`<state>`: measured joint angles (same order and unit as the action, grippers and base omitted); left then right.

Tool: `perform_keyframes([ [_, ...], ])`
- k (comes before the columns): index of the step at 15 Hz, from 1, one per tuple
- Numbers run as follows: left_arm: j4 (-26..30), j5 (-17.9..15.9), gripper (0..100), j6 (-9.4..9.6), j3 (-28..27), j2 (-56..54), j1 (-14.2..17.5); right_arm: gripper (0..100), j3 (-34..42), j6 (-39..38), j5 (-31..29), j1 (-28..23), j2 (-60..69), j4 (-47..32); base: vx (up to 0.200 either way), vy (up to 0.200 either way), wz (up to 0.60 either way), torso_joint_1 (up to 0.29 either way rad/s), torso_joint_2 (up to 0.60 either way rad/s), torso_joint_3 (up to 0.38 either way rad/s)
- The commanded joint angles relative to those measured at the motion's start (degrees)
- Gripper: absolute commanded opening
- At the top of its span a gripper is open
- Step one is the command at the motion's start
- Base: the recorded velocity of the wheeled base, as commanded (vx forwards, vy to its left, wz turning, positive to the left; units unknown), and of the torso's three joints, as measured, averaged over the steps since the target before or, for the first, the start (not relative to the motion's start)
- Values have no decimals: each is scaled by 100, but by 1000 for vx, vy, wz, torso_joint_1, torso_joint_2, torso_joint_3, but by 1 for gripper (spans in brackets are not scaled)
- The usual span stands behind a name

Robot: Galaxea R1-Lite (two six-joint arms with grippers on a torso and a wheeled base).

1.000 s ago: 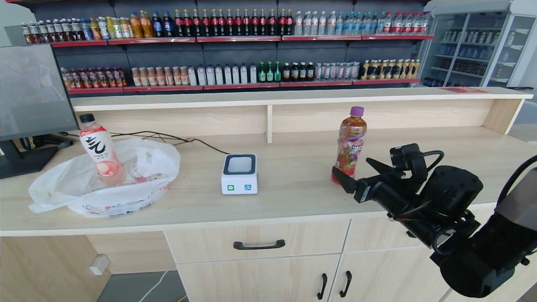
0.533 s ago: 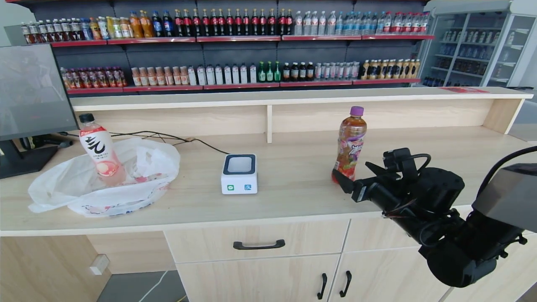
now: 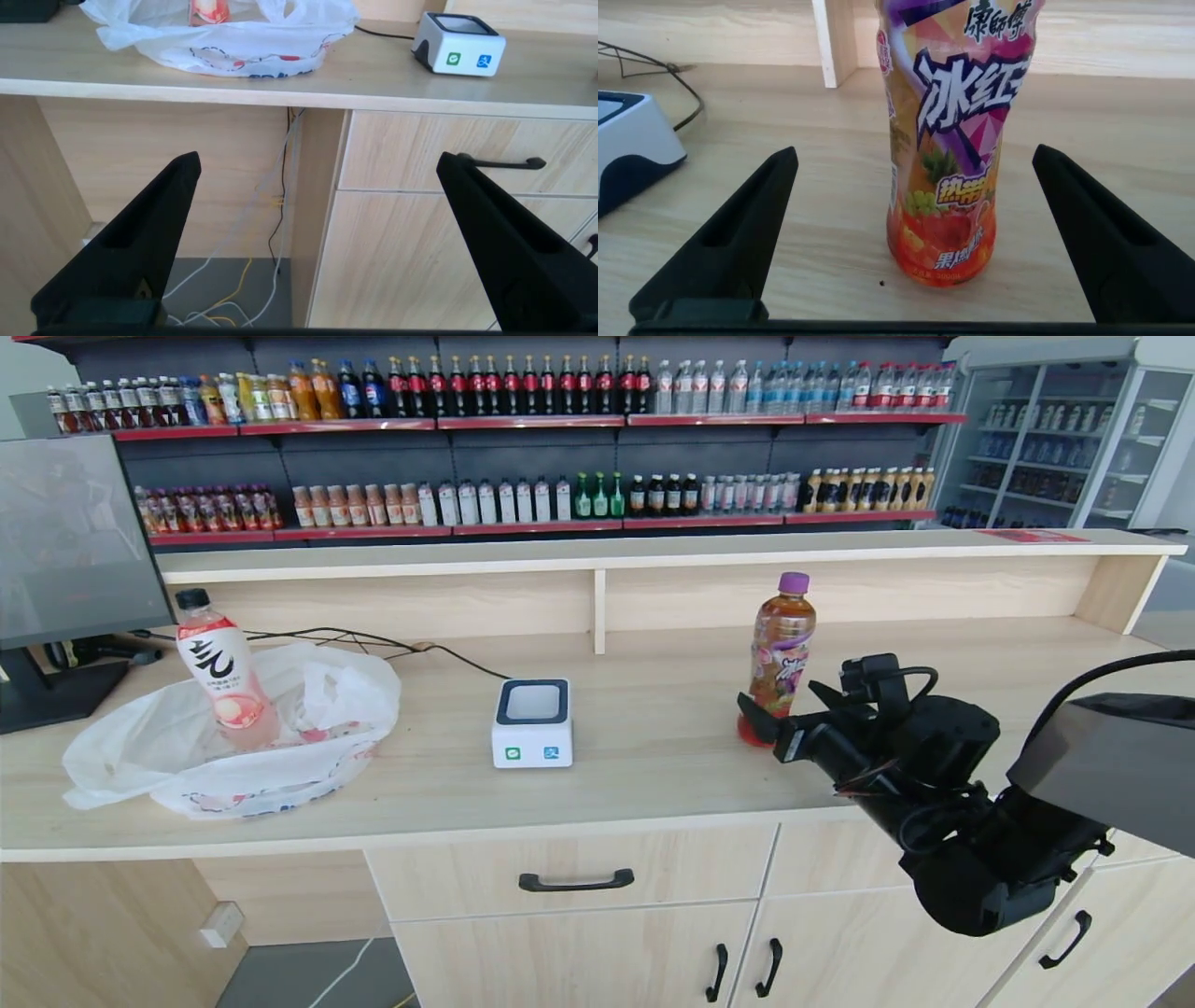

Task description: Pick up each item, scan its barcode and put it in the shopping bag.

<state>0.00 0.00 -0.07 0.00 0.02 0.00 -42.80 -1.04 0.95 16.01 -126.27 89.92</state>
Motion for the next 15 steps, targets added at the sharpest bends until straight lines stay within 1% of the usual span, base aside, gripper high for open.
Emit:
perform_keyframes([
  [1,0,0,100,-1,0,-2,0,100,-176,-28,2,-1,-108,8,0,0,0,0,0,0],
  [6,0,0,100,-1,0,-2,0,100,-484,-46,2,-45,-284,8,0,0,0,0,0,0],
  [9,0,0,100,-1,0,-2,0,100,-782,-55,28,-291,-451,8,0,0,0,0,0,0],
  [11,0,0,100,-1,0,-2,0,100,-826,-28,54,-221,-469,8,0,0,0,0,0,0],
  [15,0,0,100,-1,0,-2,0,100,-1011,-2,406,-177,-592,8,0,0,0,0,0,0],
])
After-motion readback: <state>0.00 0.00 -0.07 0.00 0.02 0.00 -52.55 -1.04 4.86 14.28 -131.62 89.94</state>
